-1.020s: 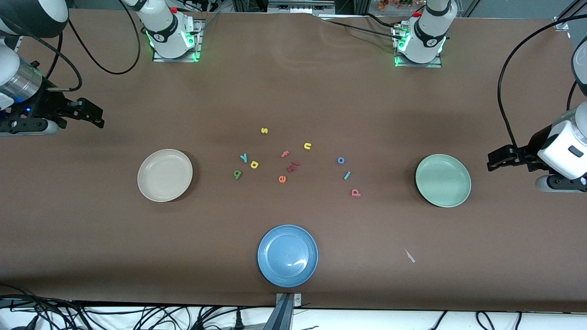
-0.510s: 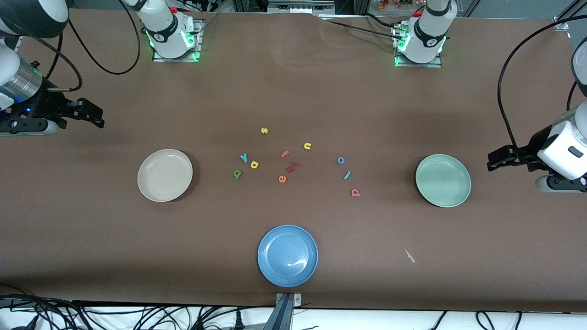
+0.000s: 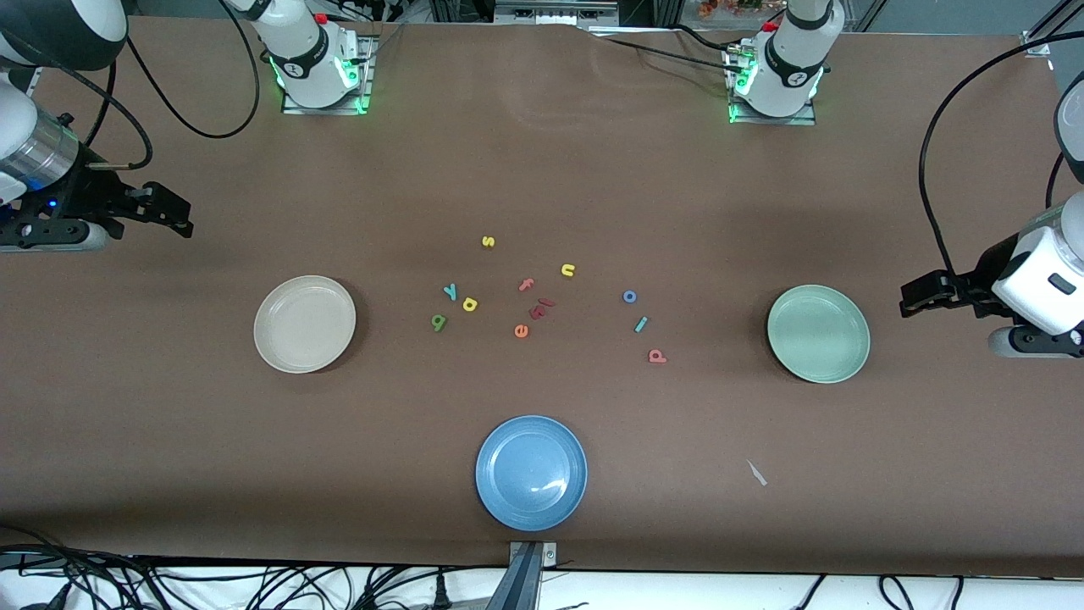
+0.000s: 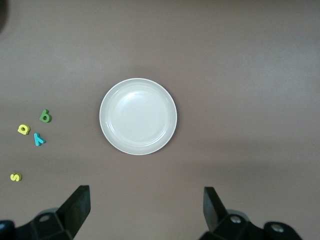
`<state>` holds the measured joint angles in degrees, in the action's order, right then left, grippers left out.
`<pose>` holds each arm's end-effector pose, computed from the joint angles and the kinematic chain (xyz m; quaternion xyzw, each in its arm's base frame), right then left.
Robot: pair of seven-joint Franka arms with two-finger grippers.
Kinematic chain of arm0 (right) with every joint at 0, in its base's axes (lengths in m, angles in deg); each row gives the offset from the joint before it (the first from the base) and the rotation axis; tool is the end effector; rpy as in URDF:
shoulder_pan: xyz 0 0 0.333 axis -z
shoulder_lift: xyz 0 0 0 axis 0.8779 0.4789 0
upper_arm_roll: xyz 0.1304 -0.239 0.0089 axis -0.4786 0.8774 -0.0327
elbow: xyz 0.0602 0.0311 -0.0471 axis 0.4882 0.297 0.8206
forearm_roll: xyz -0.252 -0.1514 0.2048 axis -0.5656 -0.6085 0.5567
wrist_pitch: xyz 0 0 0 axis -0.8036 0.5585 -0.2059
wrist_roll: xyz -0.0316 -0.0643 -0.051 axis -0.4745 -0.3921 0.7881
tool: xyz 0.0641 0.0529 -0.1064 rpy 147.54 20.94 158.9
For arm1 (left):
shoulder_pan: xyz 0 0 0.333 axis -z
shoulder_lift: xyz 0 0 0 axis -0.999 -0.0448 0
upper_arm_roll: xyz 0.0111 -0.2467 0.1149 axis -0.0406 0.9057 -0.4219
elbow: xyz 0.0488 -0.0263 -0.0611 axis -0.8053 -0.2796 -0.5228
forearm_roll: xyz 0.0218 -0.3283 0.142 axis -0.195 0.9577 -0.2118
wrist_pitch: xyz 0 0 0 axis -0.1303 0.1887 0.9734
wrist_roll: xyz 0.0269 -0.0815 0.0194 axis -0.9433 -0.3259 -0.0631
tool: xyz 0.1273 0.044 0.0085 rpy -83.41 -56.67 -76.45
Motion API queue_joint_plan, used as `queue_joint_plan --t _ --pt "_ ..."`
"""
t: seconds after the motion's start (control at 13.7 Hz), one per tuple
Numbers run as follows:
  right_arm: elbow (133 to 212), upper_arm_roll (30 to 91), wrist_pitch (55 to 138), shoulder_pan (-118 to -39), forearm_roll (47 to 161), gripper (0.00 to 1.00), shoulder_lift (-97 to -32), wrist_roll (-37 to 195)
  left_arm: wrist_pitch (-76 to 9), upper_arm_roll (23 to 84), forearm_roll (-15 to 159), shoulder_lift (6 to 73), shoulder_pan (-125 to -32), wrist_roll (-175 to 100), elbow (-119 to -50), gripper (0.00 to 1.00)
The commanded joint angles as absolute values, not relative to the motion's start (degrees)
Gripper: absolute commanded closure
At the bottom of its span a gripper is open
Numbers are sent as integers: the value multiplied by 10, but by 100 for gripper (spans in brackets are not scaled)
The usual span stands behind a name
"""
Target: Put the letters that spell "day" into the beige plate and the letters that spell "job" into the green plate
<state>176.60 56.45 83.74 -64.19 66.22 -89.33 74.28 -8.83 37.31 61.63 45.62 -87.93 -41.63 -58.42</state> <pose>0.5250 0.0132 0.4834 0.9998 0.0164 0.0085 0.0039 0.6069 -0.0110 0.4896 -0.9999 -0.0079 0.0075 0.0046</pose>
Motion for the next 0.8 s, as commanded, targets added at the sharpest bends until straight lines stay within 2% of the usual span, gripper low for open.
queue_joint_plan --t 0.0,0.73 --pt "1753 562 833 -638 660 0 -887 749 -82 370 605 458 -879 -427 -581 0" --pt "1733 562 831 -637 660 0 -872 749 -82 371 614 460 -876 -424 -580 0"
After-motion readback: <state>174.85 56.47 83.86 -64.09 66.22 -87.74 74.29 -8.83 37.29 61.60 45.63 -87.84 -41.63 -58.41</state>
